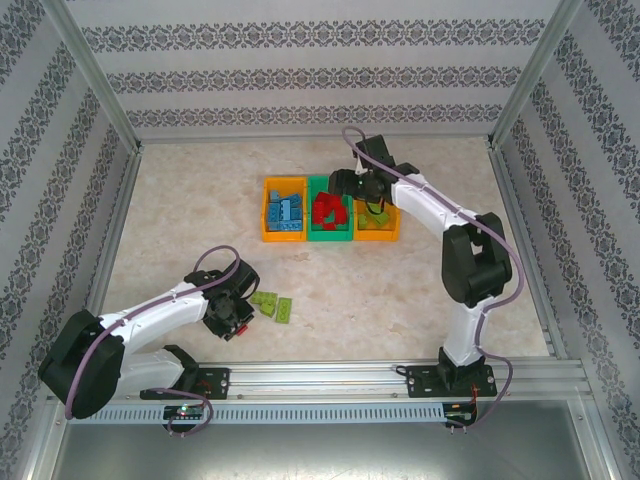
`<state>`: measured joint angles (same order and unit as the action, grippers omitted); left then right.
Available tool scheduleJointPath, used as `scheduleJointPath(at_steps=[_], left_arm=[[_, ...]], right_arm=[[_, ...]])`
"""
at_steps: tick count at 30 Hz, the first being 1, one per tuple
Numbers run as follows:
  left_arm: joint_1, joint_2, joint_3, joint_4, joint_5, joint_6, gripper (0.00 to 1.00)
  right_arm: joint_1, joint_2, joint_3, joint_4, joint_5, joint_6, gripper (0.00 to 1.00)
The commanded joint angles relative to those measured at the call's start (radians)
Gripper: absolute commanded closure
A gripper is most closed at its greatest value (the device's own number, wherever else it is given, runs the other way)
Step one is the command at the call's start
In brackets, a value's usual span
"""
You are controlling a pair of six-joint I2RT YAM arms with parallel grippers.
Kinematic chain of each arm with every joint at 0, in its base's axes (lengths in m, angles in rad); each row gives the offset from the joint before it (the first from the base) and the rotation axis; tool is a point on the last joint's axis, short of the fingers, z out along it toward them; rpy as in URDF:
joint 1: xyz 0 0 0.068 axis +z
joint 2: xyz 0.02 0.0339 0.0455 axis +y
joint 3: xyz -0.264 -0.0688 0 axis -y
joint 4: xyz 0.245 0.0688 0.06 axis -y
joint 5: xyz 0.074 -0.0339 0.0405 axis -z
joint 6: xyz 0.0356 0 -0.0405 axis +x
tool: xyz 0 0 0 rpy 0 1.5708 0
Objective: Sort the legos into containers by color
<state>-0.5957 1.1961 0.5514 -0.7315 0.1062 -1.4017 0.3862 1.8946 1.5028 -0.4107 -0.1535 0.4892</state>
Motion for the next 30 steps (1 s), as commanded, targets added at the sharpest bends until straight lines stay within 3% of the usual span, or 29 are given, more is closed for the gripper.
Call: scheduleJointPath(at_steps=[1,9,17,22,30], left_arm=[[-0.009,-0.014,0.068,0.074,-0.106,0.069,0.67],[-0.009,0.035,0.300,0.023,-0.158,0.245,0.68],[-0.006,0.397,0.759,0.103,-0.126,0.574,0.66],[0.019,0.670,1.063,0.127,-0.017,0.708,0.66],[0.058,0.967,1.438,0.061,0.104,0.789,0.65]], right_arm=[[0.000,-0.083,-0.077,0.005,0.028,-0.039,0.22],[-0.006,-0.273,-0.328,0.026,0.112,-0.075,0.21],[0.010,-0.425,-0.535,0.042,0.092,-0.087,0.22],[0.186,-0.528,-0.707,0.140,0.231,-0.154,0.20],[0.450,-0.605,-0.847,0.253,0.211,-0.184,0.14]])
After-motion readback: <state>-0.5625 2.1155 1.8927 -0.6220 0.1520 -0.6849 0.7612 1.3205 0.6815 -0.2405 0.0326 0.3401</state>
